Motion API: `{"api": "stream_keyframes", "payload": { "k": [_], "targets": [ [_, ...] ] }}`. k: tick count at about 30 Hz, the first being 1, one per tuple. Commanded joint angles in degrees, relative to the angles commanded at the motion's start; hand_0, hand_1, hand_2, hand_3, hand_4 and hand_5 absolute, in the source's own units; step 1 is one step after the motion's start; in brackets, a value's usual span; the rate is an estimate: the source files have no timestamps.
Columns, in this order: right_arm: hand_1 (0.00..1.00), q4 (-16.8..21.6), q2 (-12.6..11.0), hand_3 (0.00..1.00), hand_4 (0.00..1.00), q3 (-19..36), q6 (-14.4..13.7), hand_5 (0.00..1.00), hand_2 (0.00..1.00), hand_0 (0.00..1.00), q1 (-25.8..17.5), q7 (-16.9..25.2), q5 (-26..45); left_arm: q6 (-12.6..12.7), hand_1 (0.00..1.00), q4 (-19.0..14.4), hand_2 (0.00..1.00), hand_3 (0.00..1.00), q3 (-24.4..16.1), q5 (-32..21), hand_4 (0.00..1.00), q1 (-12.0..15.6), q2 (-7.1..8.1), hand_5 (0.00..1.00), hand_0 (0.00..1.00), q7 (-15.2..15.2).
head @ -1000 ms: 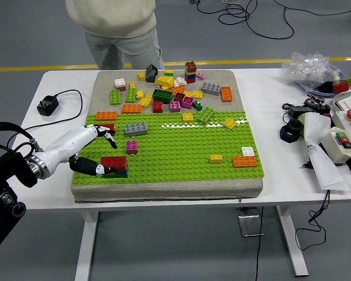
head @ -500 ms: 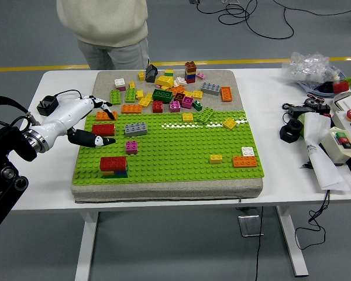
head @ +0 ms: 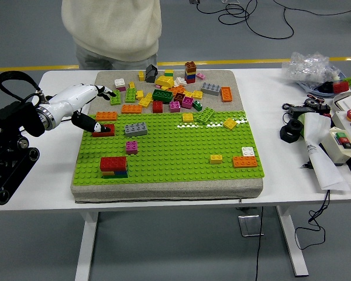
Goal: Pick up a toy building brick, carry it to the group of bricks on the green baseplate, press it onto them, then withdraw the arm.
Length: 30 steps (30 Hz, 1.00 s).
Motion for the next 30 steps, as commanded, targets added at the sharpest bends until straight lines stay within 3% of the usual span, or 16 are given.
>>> {"api": "stream_keyframes", "payload": {
  "k": [10, 22, 30],
  "targets": [
    [0.714, 0.00, -0.14, 0.766, 0.964, -0.27, 0.08, 0.701, 0.766, 0.766, 0.51, -0.08, -0.10, 1.86, 0.779, 10.94, 0.756, 0.835, 3.30, 1.76, 0.971, -5.57, -2.56, 0.086, 0.859, -1.17],
    [0.713, 0.00, -0.22, 0.767, 0.966, -0.72, 0.21, 0.702, 0.766, 0.767, 0.75, -0.13, -0.55, 2.45, 0.768, 23.30, 0.696, 0.813, 6.65, -0.75, 0.922, -9.12, -5.10, 0.055, 0.848, -2.45],
    [0.714, 0.00, -0.34, 0.766, 0.965, -0.89, 0.31, 0.702, 0.766, 0.767, 0.92, -0.21, -0.90, 3.01, 0.763, 29.30, 0.669, 0.806, 8.55, -3.50, 0.897, -10.78, -6.55, 0.040, 0.843, -2.97]
  ]
}}
